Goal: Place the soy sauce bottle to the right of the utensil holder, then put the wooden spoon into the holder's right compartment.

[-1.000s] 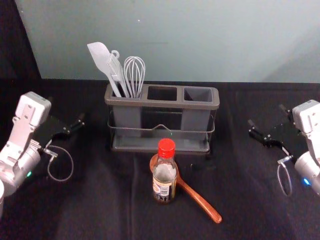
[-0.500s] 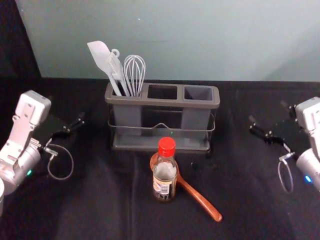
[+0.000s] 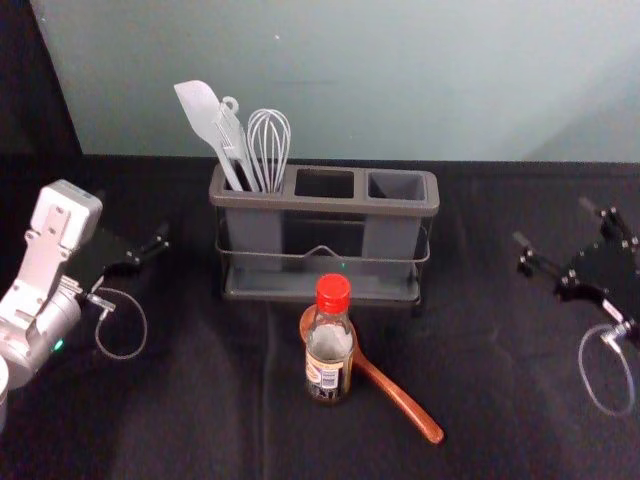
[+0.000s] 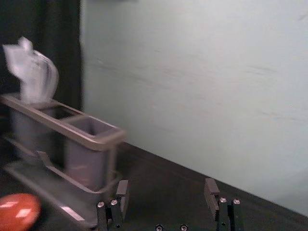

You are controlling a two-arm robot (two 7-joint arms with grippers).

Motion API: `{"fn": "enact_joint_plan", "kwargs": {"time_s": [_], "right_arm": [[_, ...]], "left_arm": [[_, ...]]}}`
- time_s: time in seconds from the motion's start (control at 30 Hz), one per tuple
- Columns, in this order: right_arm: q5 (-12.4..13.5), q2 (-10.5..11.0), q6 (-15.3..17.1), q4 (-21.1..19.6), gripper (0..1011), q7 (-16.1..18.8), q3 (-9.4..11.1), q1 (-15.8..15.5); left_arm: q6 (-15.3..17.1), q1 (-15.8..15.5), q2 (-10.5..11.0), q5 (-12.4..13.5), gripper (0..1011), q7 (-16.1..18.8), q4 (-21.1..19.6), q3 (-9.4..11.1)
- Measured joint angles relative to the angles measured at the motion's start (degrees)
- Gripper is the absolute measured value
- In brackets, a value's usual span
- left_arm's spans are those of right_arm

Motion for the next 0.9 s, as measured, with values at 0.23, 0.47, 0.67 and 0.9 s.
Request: {"fn": "enact_joint_plan", "kwargs": {"time_s": [0.23,0.47,0.67,0.9], "right_arm": [[9.26,3.81,-0.41,-4.67,1002,10.37,2.73,-5.47],[12.87,5.36,2.14,-5.02,1003,21.77,0.38,-3.72],[12.82,4.13,4.78,-3.49,1003,29.64,-3.47,0.98],[12.26,1.54,7.35,-2.39,1003,34.6,-7.05,5.51]], "left_arm": [[0.0,0.0,0.0,0.0,1005,0.0,0.0,0.0],[0.0,0.0,0.0,0.0,1005,0.0,0.0,0.0],[0.0,0.0,0.0,0.0,1005,0.0,0.0,0.0],[0.0,0.0,0.0,0.0,1005,0.0,0.0,0.0]]}}
